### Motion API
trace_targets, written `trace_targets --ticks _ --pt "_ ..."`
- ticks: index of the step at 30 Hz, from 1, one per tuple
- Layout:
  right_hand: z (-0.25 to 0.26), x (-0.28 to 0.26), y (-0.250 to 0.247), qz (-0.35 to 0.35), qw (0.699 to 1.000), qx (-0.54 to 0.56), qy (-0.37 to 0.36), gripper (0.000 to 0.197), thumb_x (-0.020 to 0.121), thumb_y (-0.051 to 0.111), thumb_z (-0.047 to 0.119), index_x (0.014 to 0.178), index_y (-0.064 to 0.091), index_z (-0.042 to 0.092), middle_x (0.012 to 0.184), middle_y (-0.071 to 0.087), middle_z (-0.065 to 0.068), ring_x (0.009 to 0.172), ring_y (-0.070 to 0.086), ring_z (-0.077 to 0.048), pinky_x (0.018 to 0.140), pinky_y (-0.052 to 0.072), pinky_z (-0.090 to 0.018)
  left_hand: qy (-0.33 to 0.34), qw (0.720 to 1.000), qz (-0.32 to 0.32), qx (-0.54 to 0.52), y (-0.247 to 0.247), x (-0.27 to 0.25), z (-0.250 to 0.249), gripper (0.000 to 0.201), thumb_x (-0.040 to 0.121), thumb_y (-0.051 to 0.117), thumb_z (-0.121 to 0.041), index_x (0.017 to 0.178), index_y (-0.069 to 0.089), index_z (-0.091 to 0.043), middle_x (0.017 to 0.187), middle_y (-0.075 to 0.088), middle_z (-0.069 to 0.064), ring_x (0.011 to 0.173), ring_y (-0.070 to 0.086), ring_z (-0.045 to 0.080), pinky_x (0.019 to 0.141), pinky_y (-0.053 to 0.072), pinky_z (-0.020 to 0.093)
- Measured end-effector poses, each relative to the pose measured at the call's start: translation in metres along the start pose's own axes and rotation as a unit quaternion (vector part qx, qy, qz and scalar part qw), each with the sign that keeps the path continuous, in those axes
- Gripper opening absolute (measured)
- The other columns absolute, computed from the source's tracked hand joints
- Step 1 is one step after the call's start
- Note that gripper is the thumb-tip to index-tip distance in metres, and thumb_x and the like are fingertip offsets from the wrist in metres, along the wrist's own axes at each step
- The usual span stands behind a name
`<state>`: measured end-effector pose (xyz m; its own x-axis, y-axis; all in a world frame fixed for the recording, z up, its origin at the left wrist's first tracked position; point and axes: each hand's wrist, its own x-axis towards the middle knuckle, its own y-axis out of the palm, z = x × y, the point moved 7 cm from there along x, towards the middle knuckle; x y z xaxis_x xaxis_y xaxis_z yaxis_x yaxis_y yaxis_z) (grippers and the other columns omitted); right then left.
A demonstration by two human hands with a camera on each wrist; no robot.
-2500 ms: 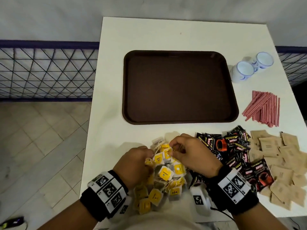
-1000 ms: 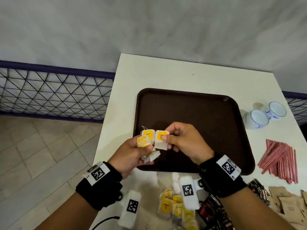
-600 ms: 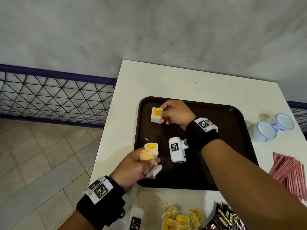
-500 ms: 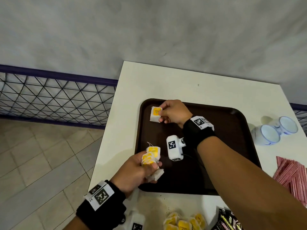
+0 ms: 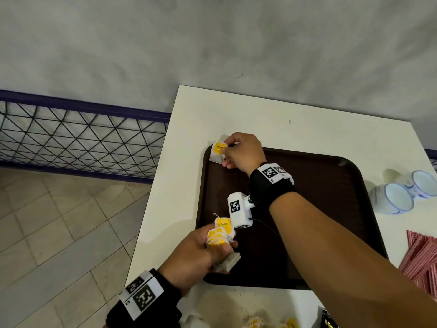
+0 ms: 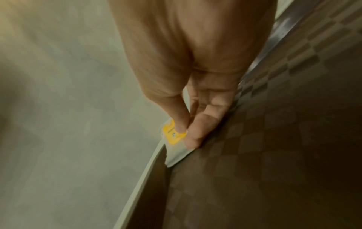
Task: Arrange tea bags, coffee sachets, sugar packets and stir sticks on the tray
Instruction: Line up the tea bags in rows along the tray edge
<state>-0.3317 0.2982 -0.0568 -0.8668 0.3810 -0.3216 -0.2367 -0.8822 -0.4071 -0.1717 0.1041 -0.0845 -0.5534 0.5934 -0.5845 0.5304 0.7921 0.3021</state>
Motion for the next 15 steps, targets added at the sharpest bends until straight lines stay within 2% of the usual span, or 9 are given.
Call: trace_targets --ticks 4,9,13,15 --pt "0.0064 0.0018 -0.0019 -0.014 0.997 -0.065 -0.032 0.005 0.087 0.069 0.007 0.089 0.068 0.012 0.065 0.068 -0.013 0.048 0.068 -0.020 0.043 0.052 -0.026 0.007 1.000 0.008 0.018 -0.0011 0.0011 -0.0004 0.020 0.096 0.065 -0.006 0.115 0.069 -0.010 0.111 0.074 0.014 0.082 0.069 0.021 0.076 0.059 0.039" --pt "0.0090 0.0057 -0.0041 -0.019 0.994 -0.106 -0.037 0.008 0.087 0.067 0.009 0.092 0.066 0.015 0.072 0.070 -0.014 0.050 0.070 -0.023 0.042 0.051 -0.026 0.003 1.000 0.013 0.012 0.0000 0.0006 -0.0014 0.021 0.097 0.063 -0.004 0.116 0.067 -0.010 0.110 0.074 0.014 0.082 0.070 0.019 0.070 0.057 0.034" --pt "0.0083 0.0058 -0.0040 -0.011 0.994 -0.102 -0.021 0.016 0.087 0.069 0.010 0.101 0.063 0.014 0.077 0.071 -0.017 0.052 0.071 -0.025 0.047 0.056 -0.032 0.001 1.000 0.013 0.007 -0.0003 -0.0020 -0.0048 0.021 0.096 0.063 -0.004 0.116 0.067 -0.009 0.107 0.075 0.013 0.080 0.070 0.016 0.069 0.056 0.033" --pt "0.0085 0.0035 -0.0089 -0.019 0.995 -0.095 -0.013 0.026 0.084 0.074 0.017 0.107 0.060 0.014 0.079 0.070 -0.015 0.052 0.070 -0.026 0.044 0.054 -0.029 0.005 1.000 0.003 0.001 -0.0036 -0.0029 -0.0099 0.021 0.096 0.064 -0.005 0.116 0.067 -0.008 0.105 0.076 0.014 0.082 0.072 0.018 0.070 0.057 0.033"
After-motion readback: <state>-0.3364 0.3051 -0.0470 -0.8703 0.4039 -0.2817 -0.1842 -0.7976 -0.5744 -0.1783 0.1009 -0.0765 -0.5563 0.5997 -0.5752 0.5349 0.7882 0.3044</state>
